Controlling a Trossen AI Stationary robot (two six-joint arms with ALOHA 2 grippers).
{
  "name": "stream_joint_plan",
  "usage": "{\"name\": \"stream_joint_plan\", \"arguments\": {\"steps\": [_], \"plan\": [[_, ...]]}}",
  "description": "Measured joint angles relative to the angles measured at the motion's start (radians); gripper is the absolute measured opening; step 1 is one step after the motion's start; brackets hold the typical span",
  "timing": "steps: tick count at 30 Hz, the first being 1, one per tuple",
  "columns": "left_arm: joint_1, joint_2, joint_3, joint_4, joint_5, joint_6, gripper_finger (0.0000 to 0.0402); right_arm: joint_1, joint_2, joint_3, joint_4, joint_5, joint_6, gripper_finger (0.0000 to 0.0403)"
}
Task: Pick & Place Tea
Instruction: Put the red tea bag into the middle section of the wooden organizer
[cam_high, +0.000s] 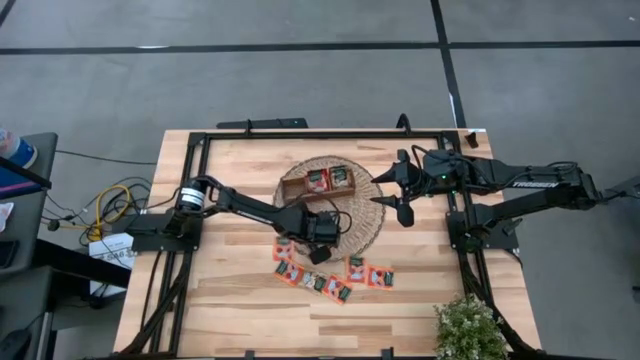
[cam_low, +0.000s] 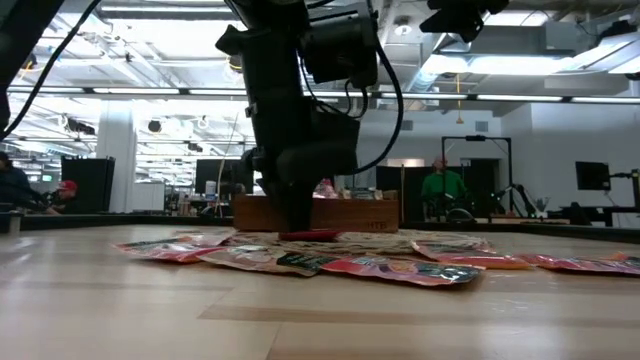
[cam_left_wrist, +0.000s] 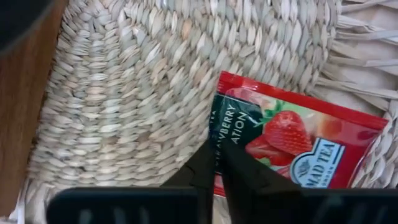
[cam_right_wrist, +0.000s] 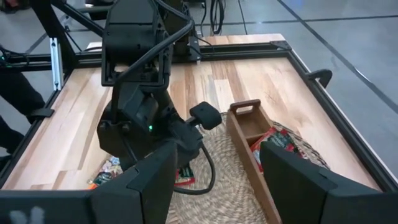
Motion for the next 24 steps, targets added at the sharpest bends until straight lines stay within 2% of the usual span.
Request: {"name": "stream_joint_plan", "arguments": {"steps": [8,17,24], "plan": [[-0.022,-0.002,0.030,-0.055,-0.014,0.003,0.0000,0.000,0.000,0.000,0.023,0.000,0.000,0.0224],[-0.071,-0.003,0.238,-0.247,-0.119,0.008,0.0000,0.000,0.000,0.000,0.051,-0.001,0.000,0.0224],[-0.079,-0.004,0.278,-0.273,-0.068,0.035,0.0000,0.000,0.000,0.000,0.036,-0.073,0.007,0.0224]]}}
